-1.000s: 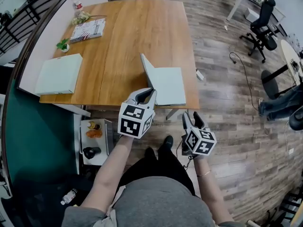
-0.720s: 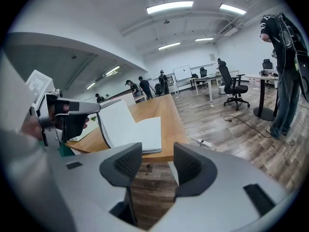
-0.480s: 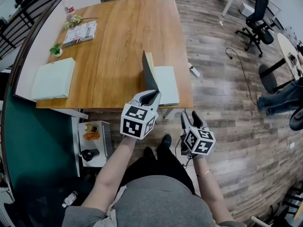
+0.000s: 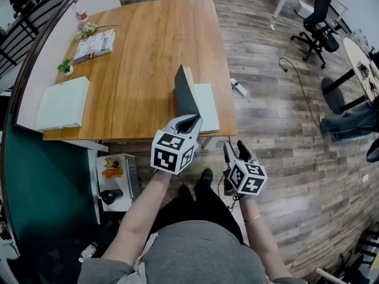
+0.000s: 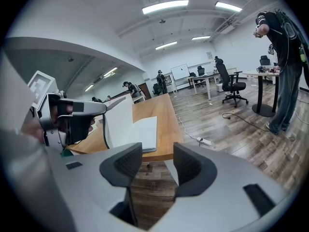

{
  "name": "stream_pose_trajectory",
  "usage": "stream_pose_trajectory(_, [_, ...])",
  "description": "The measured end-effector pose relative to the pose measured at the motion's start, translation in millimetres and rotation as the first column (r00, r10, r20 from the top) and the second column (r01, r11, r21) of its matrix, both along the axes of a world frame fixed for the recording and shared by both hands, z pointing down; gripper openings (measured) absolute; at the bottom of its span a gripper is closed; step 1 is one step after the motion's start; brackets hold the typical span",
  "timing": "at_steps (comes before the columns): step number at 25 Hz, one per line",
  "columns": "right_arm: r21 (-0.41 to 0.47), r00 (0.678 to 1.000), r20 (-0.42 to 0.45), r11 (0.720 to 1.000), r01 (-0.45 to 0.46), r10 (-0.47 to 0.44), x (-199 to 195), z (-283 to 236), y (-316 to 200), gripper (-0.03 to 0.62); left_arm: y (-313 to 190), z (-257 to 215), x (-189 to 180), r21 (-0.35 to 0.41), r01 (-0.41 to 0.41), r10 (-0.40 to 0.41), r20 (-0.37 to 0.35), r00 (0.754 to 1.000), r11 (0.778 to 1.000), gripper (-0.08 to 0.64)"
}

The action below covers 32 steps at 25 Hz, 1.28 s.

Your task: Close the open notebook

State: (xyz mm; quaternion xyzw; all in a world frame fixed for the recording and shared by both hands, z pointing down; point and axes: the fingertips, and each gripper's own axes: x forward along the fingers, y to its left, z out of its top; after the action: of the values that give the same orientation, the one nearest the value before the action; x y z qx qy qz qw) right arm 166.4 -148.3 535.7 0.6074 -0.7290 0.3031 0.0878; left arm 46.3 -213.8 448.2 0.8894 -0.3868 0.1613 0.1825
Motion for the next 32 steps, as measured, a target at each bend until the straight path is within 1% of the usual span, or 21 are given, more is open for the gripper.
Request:
stream_pose_trajectory(9, [-0.011, 1.000, 0.005, 1.000, -0.027, 0.027, 13.1, 3.6, 2.3, 0.193, -1.0, 11.7, 24.7, -0.030, -0.047, 0.047, -0.003, 0.999, 0.998, 0.028])
stream_pose_trajectory(21, [-0.034, 0.998, 0.012, 0.998, -0.060, 0.061, 30.9, 11.6, 0.9, 0.192, -3.2, 47.5, 57.5, -0.105, -0.100, 0.104, 0.039, 0.994, 0.989, 0.028])
stream_pose_trajectory(32, [-0.056, 0.996, 0.016, 0.995, -0.086, 0.087, 45.1, 18.7, 0.1, 0.192, -4.5, 83.0, 75.7, -0.189, -0.123, 0.142, 0.091, 0.986, 0.974, 0.028])
